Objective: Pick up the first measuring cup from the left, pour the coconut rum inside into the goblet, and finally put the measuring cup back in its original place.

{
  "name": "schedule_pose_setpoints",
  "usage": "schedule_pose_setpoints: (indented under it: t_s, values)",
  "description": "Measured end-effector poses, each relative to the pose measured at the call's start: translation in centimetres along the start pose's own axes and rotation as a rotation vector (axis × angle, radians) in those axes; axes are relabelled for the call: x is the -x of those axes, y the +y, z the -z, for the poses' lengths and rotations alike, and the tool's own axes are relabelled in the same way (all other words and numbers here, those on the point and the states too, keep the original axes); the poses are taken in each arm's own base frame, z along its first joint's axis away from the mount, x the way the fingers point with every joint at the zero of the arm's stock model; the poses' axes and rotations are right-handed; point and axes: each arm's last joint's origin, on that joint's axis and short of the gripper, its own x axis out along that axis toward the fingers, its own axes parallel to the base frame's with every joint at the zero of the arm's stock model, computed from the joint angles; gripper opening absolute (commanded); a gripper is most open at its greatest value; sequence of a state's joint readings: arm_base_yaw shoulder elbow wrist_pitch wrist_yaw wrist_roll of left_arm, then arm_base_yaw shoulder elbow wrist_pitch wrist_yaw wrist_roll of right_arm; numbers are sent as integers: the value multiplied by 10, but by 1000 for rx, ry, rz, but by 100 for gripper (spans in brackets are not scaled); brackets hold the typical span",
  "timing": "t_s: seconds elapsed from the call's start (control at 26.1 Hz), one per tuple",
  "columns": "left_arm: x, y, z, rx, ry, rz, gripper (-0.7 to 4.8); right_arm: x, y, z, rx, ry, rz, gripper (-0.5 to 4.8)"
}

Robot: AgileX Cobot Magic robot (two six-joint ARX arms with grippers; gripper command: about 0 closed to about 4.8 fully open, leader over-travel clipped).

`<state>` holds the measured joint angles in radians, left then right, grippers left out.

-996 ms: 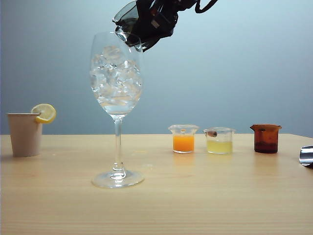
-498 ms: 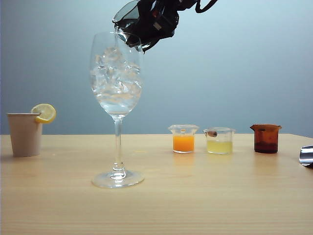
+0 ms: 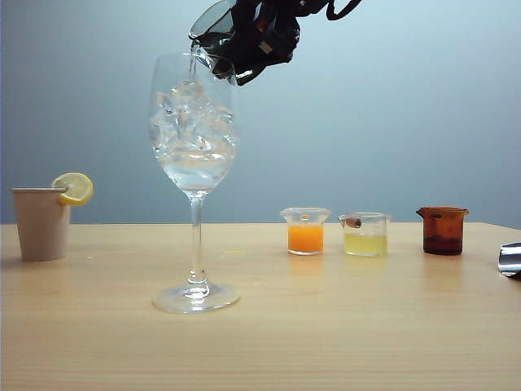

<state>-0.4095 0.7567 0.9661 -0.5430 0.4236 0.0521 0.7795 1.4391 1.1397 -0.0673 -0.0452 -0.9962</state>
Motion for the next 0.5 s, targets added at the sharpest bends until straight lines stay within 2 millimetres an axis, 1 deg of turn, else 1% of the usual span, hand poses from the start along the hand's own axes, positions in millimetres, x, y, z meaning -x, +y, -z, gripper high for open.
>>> schedule_pose_setpoints:
  t_s: [0.5]
  values:
    - [0,0,0,0,0,0,-6,0,-1,0,69,-2,11,89]
